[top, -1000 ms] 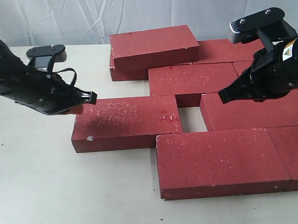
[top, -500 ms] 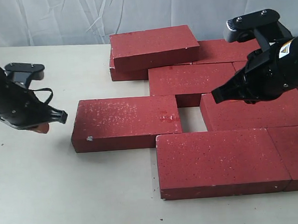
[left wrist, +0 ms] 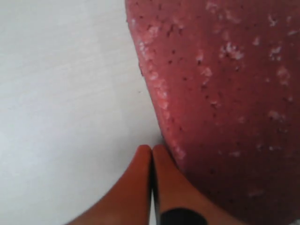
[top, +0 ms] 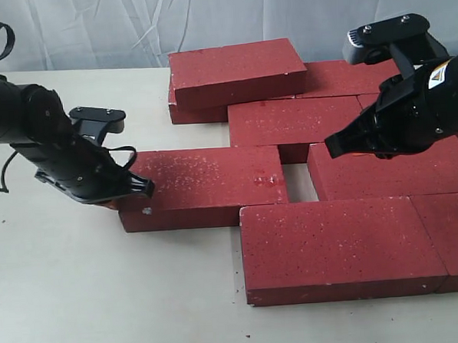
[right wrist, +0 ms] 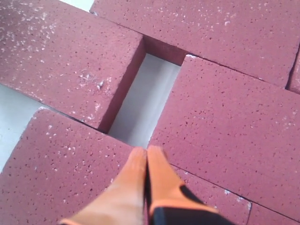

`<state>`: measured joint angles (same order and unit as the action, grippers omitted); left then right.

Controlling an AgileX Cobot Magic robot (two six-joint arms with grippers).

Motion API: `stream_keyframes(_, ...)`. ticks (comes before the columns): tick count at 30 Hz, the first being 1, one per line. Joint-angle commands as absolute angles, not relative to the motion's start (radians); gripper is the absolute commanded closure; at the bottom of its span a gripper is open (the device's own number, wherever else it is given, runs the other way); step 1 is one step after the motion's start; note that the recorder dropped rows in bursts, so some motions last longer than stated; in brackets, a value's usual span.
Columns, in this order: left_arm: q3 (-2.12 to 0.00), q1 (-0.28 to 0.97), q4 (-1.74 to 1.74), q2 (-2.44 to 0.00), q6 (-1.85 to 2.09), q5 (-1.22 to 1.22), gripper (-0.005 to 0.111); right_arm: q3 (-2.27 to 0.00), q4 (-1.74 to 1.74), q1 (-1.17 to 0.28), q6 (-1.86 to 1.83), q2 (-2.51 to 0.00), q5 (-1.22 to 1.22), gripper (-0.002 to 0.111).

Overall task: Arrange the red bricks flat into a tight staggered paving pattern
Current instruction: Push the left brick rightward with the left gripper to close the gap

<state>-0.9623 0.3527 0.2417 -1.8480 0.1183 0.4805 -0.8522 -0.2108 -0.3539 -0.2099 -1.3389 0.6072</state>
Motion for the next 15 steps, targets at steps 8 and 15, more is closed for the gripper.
stream_keyframes(8,-1.027,0.451,0.317,-1.907,0.111,0.471,0.107,-0.856,-0.210,-0.350,-0.212,-1.337,0.595,0.109)
stream_keyframes(15,-1.029,0.481,0.323,-1.932,0.111,0.433,0.107,-0.856,-0.210,-0.350,-0.212,-1.337,0.595,0.109)
